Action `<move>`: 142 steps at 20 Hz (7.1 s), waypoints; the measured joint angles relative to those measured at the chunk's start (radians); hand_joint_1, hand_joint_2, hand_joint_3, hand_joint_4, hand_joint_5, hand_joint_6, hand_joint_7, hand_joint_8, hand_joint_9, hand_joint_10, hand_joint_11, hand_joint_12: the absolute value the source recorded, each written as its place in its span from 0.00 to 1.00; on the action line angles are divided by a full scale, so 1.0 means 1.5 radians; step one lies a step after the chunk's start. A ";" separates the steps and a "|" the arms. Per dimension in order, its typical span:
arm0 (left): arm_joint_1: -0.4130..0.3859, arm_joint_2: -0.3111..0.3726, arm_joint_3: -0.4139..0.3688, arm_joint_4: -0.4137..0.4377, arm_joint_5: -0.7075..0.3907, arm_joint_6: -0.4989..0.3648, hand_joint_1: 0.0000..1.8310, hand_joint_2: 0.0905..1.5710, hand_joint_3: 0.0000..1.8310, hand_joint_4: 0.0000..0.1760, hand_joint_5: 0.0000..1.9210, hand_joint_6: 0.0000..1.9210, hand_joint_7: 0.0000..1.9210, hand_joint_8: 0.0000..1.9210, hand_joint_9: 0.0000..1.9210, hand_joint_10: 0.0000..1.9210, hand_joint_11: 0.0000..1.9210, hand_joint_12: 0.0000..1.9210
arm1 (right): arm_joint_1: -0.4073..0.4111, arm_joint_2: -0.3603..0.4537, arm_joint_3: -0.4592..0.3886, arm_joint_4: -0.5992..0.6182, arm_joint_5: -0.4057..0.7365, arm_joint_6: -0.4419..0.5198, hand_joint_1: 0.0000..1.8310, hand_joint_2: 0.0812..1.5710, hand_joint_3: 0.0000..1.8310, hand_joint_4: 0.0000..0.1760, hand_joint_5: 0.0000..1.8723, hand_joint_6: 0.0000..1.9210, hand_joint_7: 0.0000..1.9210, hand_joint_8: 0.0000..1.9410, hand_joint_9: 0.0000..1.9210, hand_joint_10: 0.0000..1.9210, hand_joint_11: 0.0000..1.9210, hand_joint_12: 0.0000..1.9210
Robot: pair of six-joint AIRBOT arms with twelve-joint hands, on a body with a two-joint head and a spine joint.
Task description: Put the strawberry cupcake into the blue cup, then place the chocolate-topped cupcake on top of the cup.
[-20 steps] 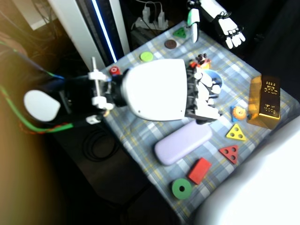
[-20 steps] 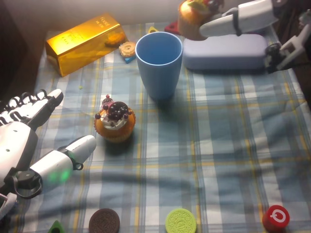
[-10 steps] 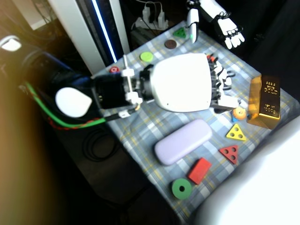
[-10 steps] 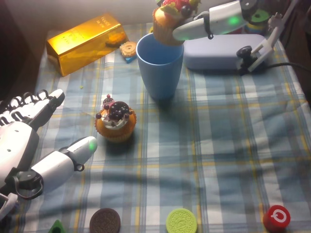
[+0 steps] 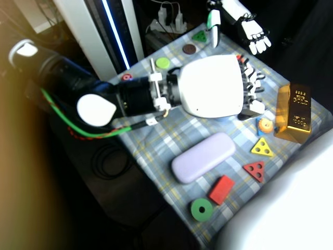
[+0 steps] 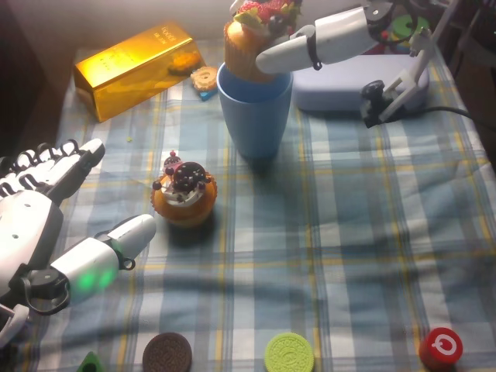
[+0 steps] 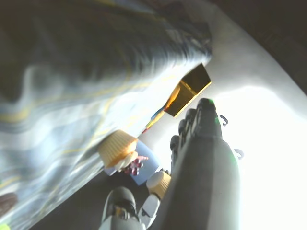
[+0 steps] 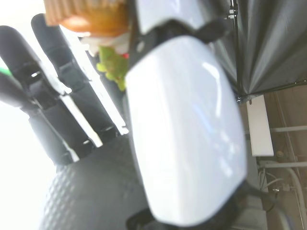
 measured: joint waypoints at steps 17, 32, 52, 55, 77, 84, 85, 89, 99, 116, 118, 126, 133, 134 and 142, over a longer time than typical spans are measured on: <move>0.000 0.002 -0.002 -0.002 -0.001 0.000 0.20 0.65 0.00 0.45 0.13 0.00 0.09 0.00 0.06 0.00 0.01 0.01 | -0.010 -0.013 0.020 -0.015 -0.004 0.031 0.45 0.60 0.00 0.00 0.42 0.00 0.43 0.00 0.45 0.04 0.18 0.75; 0.000 0.002 -0.002 -0.002 -0.001 0.000 0.20 0.65 0.00 0.48 0.13 0.00 0.09 0.00 0.05 0.00 0.01 0.00 | -0.010 -0.013 0.020 -0.031 -0.006 0.033 0.40 0.57 0.00 0.16 0.35 0.00 0.27 0.00 0.24 0.00 0.00 0.68; -0.008 0.031 -0.010 0.033 0.019 0.000 0.13 0.61 0.00 0.47 0.12 0.00 0.09 0.00 0.05 0.00 0.01 0.00 | -0.077 0.188 -0.168 0.024 -0.019 -0.098 0.00 0.61 0.00 0.00 0.00 0.00 0.00 0.00 0.00 0.00 0.00 0.00; -0.017 0.044 -0.007 0.048 0.038 0.000 0.15 0.58 0.00 0.39 0.14 0.00 0.08 0.00 0.04 0.00 0.01 0.01 | -0.116 0.213 -0.197 0.035 -0.021 -0.113 0.00 0.56 0.00 0.12 0.00 0.00 0.00 0.00 0.00 0.00 0.00 0.00; -0.142 -0.028 0.149 0.086 0.275 -0.028 0.42 0.42 0.00 0.61 0.18 0.01 0.11 0.00 0.08 0.00 0.08 0.03 | -0.851 0.479 -0.526 0.657 0.472 -0.380 0.00 0.57 0.01 0.00 0.00 0.00 0.00 0.00 0.00 0.00 0.00 0.00; -0.142 -0.043 0.167 0.064 0.297 -0.029 0.45 0.43 0.00 0.72 0.25 0.01 0.09 0.00 0.06 0.00 0.06 0.02 | -0.853 0.477 -0.531 0.647 0.490 -0.380 0.00 0.55 0.00 0.00 0.00 0.00 0.00 0.00 0.00 0.00 0.00 0.00; -0.142 -0.044 0.167 0.062 0.299 -0.030 0.48 0.43 0.00 0.69 0.25 0.01 0.09 0.00 0.07 0.00 0.07 0.03 | -0.853 0.477 -0.531 0.647 0.490 -0.380 0.00 0.55 0.00 0.00 0.00 0.00 0.00 0.00 0.00 0.00 0.00 0.00; -0.142 -0.046 0.179 0.055 0.312 -0.030 0.48 0.43 0.00 0.68 0.28 0.01 0.09 0.00 0.07 0.00 0.07 0.03 | -0.853 0.475 -0.531 0.648 0.490 -0.380 0.00 0.54 0.00 0.00 0.00 0.00 0.00 0.00 0.00 0.00 0.00 0.00; -0.149 -0.065 0.194 0.049 0.312 -0.035 0.53 0.52 0.00 0.66 0.53 0.01 0.16 0.00 0.11 0.00 0.07 0.02 | -0.853 0.470 -0.531 0.648 0.491 -0.380 0.00 0.54 0.00 0.00 0.00 0.00 0.00 0.00 0.00 0.00 0.00 0.00; -0.180 -0.003 0.124 0.119 0.253 -0.028 0.58 0.65 0.00 1.00 0.57 0.41 0.23 0.00 0.14 0.00 0.10 0.02 | -0.861 0.463 -0.536 0.657 0.489 -0.380 0.00 0.58 0.00 0.00 0.00 0.00 0.00 0.00 0.00 0.00 0.00 0.00; -0.187 0.013 0.110 0.136 0.235 -0.030 0.57 0.67 0.00 1.00 0.54 0.45 0.21 0.00 0.12 0.00 0.08 0.01 | -0.861 0.463 -0.536 0.657 0.489 -0.380 0.00 0.57 0.00 0.00 0.00 0.00 0.00 0.00 0.00 0.00 0.00 0.00; -0.254 0.025 0.134 0.158 0.211 -0.029 0.58 0.64 0.00 1.00 0.59 0.38 0.22 0.00 0.13 0.00 0.06 0.03 | -0.861 0.456 -0.536 0.659 0.487 -0.380 0.00 0.55 0.00 0.00 0.00 0.00 0.00 0.00 0.00 0.00 0.00 0.00; -0.343 -0.033 0.206 0.204 0.294 -0.028 0.60 0.62 0.00 1.00 0.63 0.30 0.23 0.00 0.14 0.00 0.00 0.23 | -0.863 0.452 -0.536 0.661 0.485 -0.380 0.00 0.51 0.00 0.00 0.00 0.00 0.00 0.00 0.00 0.00 0.00 0.00; -0.352 -0.039 0.214 0.204 0.303 -0.029 0.60 0.62 0.00 1.00 0.64 0.29 0.24 0.00 0.15 0.00 0.01 0.27 | -0.864 0.449 -0.536 0.661 0.484 -0.380 0.00 0.50 0.00 0.06 0.00 0.00 0.00 0.00 0.00 0.00 0.00 0.00; -0.380 -0.095 0.271 0.211 0.347 -0.033 0.58 0.67 0.00 0.73 0.54 0.46 0.21 0.00 0.14 0.00 0.00 0.28 | -0.864 0.444 -0.536 0.659 0.484 -0.380 0.00 0.49 0.00 0.00 0.00 0.00 0.00 0.00 0.00 0.00 0.00 0.00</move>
